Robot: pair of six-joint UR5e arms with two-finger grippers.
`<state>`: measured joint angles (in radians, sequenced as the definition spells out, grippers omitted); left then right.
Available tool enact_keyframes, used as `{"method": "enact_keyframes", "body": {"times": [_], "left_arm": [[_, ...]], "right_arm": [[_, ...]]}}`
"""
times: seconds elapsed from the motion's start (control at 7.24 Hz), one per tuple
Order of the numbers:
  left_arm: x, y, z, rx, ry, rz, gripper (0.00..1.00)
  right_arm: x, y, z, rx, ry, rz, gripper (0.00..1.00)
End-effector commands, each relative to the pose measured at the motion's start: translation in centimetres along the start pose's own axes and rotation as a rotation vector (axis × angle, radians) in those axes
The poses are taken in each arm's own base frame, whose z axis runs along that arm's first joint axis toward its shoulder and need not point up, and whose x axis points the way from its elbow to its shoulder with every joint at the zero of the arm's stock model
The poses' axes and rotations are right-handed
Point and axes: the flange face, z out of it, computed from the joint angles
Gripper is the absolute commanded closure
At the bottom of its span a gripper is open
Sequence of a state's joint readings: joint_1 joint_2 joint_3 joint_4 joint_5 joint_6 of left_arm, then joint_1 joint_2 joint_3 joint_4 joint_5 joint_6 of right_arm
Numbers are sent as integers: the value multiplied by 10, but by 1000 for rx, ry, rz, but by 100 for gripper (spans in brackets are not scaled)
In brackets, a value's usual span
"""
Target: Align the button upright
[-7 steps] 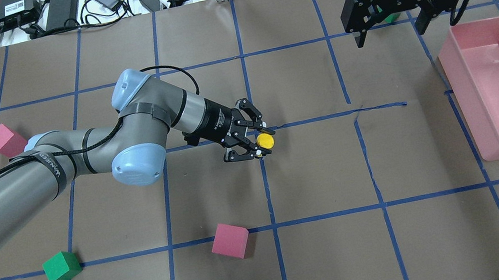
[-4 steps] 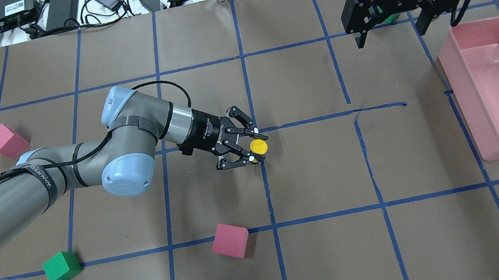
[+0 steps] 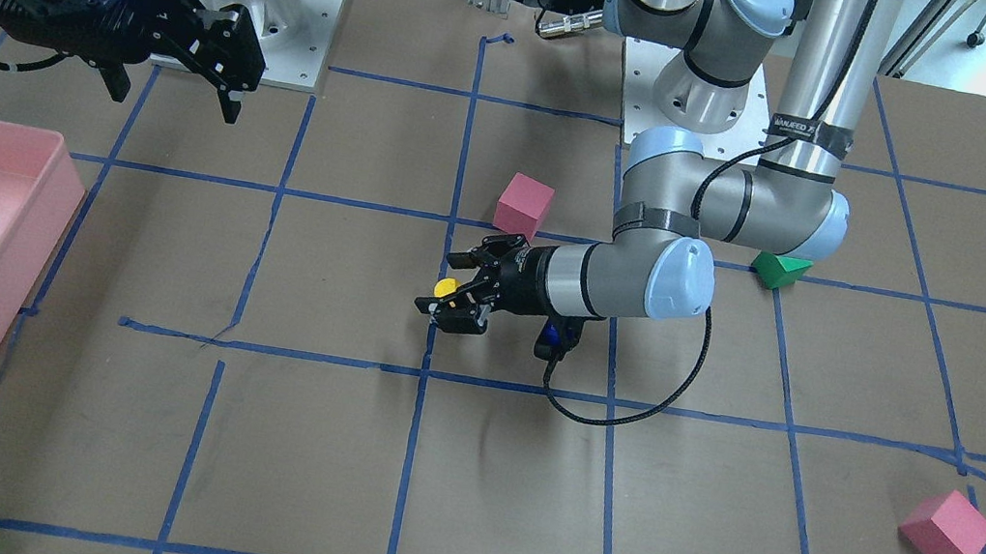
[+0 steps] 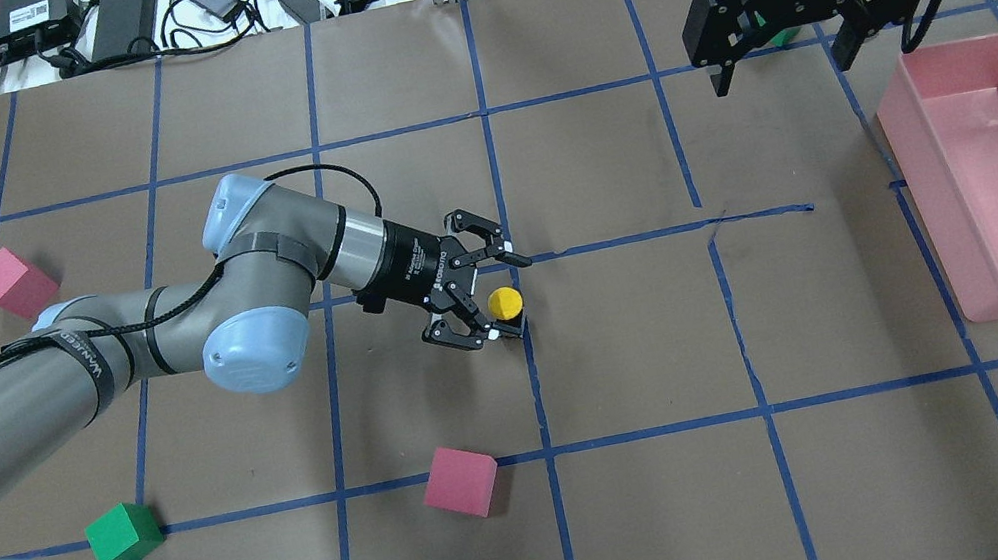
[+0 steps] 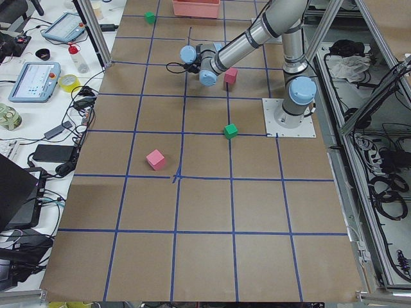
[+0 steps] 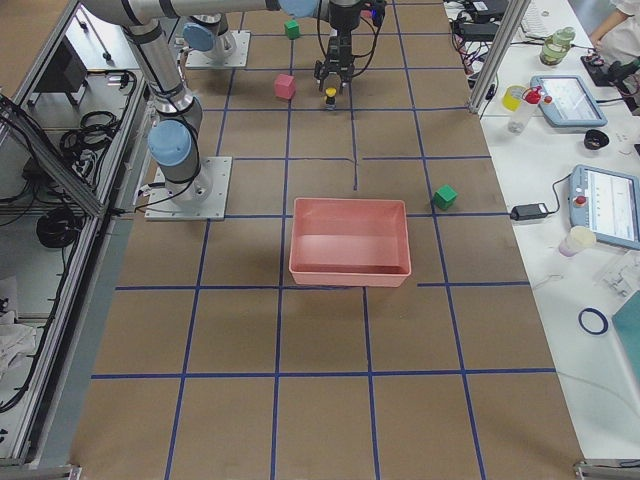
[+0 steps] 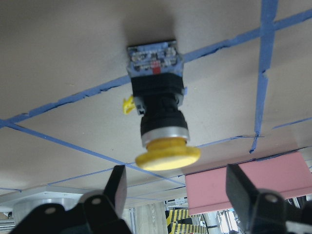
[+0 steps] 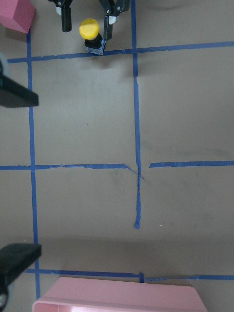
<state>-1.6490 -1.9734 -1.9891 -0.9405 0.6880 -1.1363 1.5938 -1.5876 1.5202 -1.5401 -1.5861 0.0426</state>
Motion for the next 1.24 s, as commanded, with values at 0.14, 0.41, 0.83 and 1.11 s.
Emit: {"method": "enact_keyframes", "body": {"times": [0.14,0.41,0.83,1.11], "left_arm": [[48,41,-67,314,9,104,0],[62,77,-135,449,-132,296,0],[49,136,-284,655,-464,723,0],[26,159,-316,712,-589,912,0]], "right_arm": [[0,0,0,0,2,-1,2],[0,0,1,-1,2,-1,2],[0,1,3,-6,0,-1,2],[0,1,3,-6,0,-1,2]]}}
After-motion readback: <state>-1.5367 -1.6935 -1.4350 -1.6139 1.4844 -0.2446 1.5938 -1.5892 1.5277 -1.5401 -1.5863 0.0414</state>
